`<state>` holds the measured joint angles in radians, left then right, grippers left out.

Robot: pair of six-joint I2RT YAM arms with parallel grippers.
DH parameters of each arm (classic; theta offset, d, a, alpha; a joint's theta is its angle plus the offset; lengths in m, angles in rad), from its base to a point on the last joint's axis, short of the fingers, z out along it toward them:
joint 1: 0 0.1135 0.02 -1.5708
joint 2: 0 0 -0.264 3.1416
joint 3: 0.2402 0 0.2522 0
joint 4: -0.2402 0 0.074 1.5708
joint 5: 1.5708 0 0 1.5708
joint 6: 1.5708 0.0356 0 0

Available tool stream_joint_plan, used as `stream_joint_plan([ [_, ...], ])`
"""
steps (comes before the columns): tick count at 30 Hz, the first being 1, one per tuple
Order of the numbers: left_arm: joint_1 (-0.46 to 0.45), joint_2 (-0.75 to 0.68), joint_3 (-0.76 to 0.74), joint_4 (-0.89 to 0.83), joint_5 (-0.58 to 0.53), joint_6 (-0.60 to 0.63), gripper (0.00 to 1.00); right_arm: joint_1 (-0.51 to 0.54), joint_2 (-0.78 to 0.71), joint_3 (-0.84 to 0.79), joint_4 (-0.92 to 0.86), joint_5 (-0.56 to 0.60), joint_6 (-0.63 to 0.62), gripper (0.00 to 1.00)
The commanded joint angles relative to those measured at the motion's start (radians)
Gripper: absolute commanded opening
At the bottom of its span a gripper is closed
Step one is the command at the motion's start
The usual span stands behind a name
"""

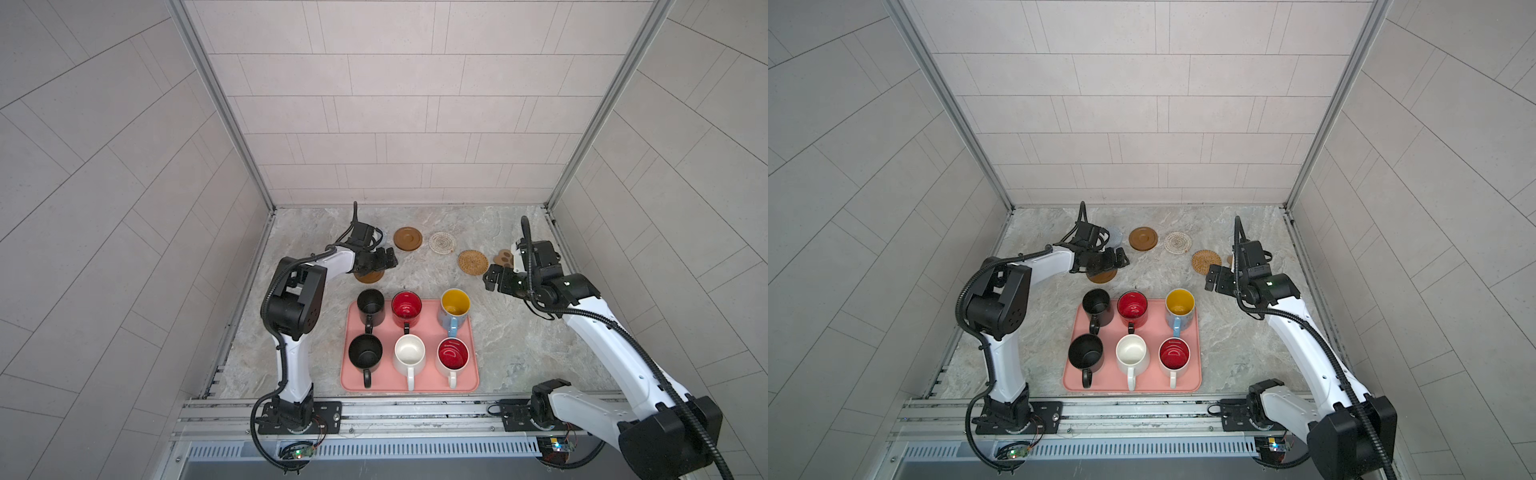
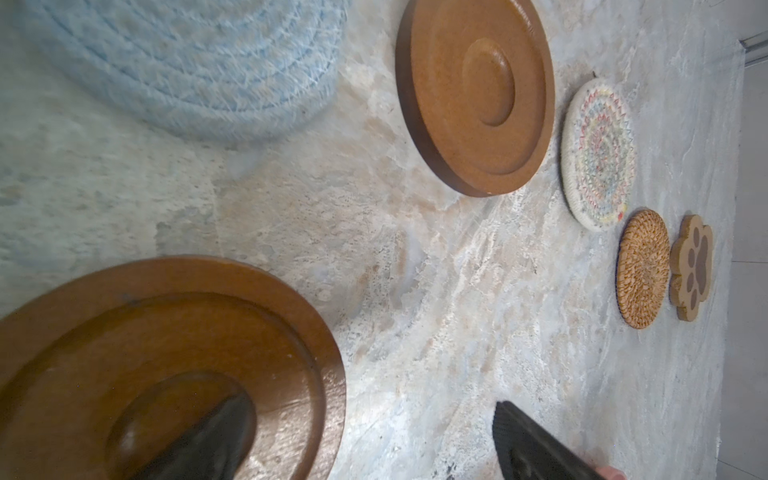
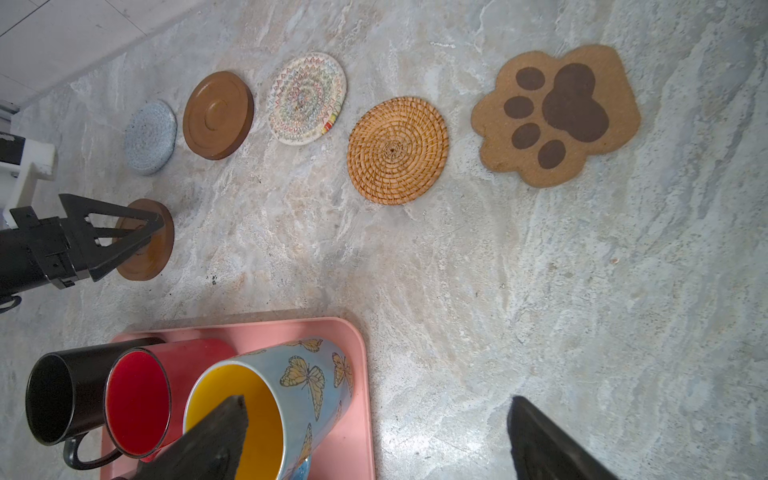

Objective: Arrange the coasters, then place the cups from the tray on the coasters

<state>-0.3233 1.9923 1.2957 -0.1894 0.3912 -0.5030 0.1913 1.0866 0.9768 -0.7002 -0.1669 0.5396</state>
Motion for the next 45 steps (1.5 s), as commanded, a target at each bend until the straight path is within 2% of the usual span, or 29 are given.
stream_joint_plan([
  [1, -0.01, -0.015, -0.015, -0.047, 0.018, -0.022, 1.0, 0.001, -0.021, 0.01, -0.008, 0.023, 0.005, 0.99],
  [30, -0.009, -0.055, 0.057, -0.107, -0.031, 0.033, 1.0, 0.0, -0.061, 0.032, -0.013, 0.073, -0.029, 1.0],
  [45, -0.01, -0.19, 0.058, -0.148, -0.035, 0.084, 1.0, 0.001, -0.017, 0.046, -0.003, 0.066, -0.046, 1.0],
])
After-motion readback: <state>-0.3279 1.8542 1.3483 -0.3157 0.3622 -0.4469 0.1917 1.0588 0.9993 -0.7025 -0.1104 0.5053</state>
